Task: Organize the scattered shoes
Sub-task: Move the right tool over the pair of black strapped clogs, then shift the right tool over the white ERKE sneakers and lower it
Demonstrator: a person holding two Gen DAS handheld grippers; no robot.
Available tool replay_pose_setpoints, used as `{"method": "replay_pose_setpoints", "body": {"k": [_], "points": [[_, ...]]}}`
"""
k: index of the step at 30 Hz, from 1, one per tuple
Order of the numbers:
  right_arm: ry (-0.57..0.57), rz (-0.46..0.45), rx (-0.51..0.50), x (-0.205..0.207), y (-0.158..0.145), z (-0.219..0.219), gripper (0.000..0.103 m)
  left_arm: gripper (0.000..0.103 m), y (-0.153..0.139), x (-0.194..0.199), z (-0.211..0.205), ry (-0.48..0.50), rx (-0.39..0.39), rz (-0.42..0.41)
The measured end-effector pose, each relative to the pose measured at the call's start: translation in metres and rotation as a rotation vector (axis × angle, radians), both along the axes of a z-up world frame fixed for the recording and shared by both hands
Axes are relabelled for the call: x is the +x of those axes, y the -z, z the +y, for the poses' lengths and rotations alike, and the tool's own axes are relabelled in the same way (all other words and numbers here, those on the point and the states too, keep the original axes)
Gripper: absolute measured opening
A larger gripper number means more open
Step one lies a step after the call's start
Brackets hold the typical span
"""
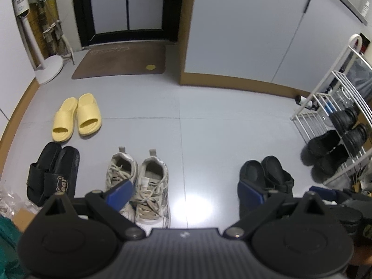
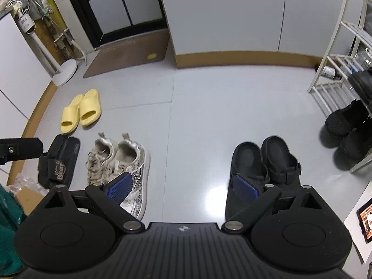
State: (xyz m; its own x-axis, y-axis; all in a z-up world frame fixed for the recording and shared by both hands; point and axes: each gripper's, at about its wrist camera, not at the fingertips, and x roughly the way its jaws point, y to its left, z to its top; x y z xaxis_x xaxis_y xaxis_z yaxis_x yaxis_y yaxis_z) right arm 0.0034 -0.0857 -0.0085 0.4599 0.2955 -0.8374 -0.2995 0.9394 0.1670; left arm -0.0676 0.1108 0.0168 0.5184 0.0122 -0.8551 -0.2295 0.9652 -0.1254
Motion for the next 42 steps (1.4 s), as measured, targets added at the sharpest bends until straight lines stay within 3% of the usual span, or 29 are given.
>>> {"method": "replay_pose_setpoints", "body": {"k": [5, 10, 15, 20, 24, 26, 29, 34, 38, 42], "points": [[0.017, -0.097, 0.011, -0.005, 0.007, 0.008, 0.097, 0.098, 0.003, -0.003, 0.009, -0.006, -0.014, 0.008], [0.058, -0.054, 0.096, -0.001, 0.032, 0.019, 0.097, 0.098, 0.008, -0.004, 0.019, -0.026, 0.008, 0.03], [0.063, -0.09, 0.104, 0.002, 0.046, 0.039, 0.096, 0.098, 0.014, -0.002, 0.027, -0.029, 0.041, 0.056], [0.121, -0.101, 0.122, 0.017, 0.07, 0.051, 0.087, 0.098, 0.008, 0.0, 0.045, -0.106, 0.029, 0.027], [0.085, -0.106, 0.142, 0.022, 0.089, 0.067, 0.086, 0.098, 0.01, 0.006, 0.051, -0.109, 0.041, 0.037], [0.064, -0.142, 0.155, 0.02, 0.099, 0.077, 0.074, 0.098, 0.015, 0.011, 0.051, -0.103, 0.051, 0.051], [0.07, -0.19, 0.151, 0.02, 0.113, 0.084, 0.069, 0.098, 0.021, 0.02, 0.054, -0.136, 0.059, 0.066], [0.11, -0.126, 0.192, 0.031, 0.143, 0.093, 0.067, 0.098, 0.027, 0.031, 0.058, -0.168, 0.034, 0.073], [0.116, -0.134, 0.217, 0.029, 0.16, 0.106, 0.067, 0.098, 0.041, 0.04, 0.063, -0.168, 0.022, 0.131], [0.087, -0.138, 0.2, 0.02, 0.175, 0.119, 0.067, 0.098, 0.046, 0.042, 0.066, -0.164, 0.068, 0.153]]}}
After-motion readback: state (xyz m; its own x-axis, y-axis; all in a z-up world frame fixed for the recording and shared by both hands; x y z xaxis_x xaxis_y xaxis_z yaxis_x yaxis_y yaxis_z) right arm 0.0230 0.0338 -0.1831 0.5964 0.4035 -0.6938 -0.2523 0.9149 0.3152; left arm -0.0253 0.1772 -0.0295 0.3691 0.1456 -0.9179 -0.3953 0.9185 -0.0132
